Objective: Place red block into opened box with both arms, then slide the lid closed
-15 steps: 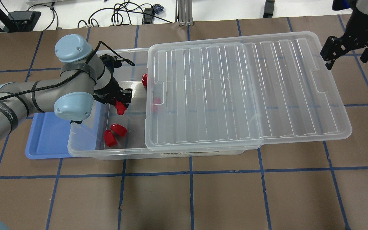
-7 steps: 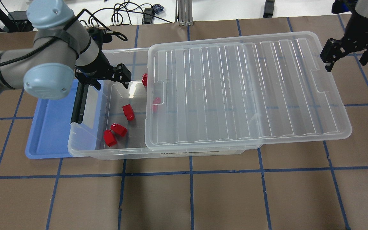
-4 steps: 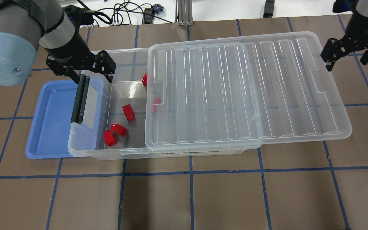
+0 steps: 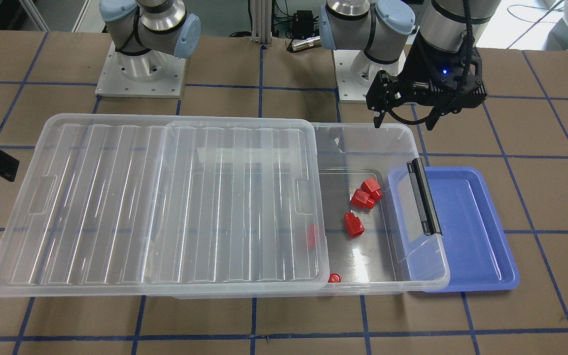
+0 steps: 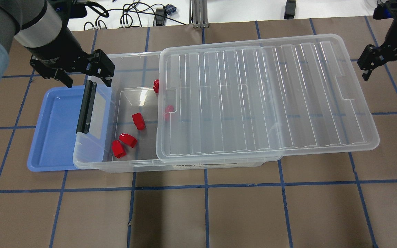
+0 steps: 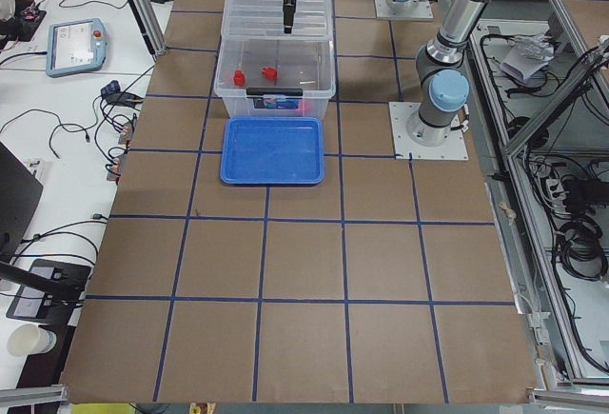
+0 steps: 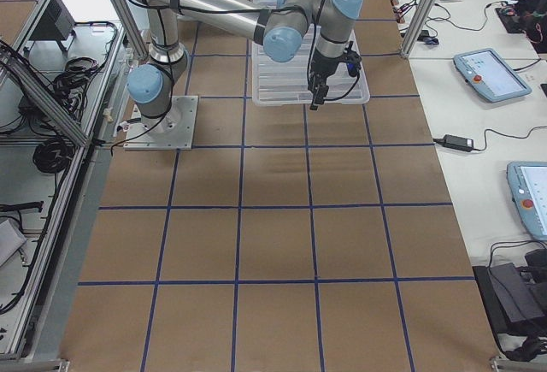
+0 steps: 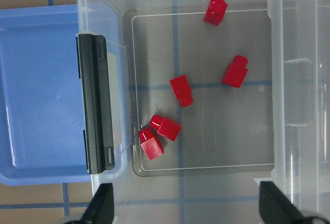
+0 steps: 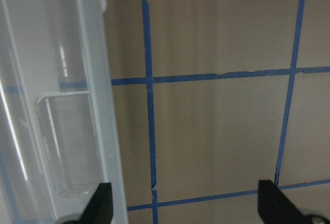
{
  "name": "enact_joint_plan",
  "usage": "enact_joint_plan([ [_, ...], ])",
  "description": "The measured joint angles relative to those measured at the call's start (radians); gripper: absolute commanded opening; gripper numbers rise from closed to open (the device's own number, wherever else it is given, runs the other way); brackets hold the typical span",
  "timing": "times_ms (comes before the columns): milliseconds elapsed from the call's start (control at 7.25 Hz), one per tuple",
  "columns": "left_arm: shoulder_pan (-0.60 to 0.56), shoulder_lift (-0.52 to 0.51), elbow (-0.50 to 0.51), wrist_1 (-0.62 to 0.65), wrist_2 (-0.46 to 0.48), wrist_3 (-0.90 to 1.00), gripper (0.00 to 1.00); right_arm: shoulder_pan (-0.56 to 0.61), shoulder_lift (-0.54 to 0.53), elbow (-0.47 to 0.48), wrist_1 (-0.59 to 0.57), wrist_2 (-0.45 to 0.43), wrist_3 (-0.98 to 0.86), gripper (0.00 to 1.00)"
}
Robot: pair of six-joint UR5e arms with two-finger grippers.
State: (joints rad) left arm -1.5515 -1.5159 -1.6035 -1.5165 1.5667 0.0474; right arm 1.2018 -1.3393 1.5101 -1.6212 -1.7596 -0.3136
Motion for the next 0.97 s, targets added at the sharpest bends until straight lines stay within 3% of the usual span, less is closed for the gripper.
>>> enact_joint_plan([
  [966, -0.001, 0.041, -0.005, -0.037, 0.002, 0.005, 1.00, -0.029, 0.048, 0.049, -0.061, 0.012, -0.026, 1.00],
])
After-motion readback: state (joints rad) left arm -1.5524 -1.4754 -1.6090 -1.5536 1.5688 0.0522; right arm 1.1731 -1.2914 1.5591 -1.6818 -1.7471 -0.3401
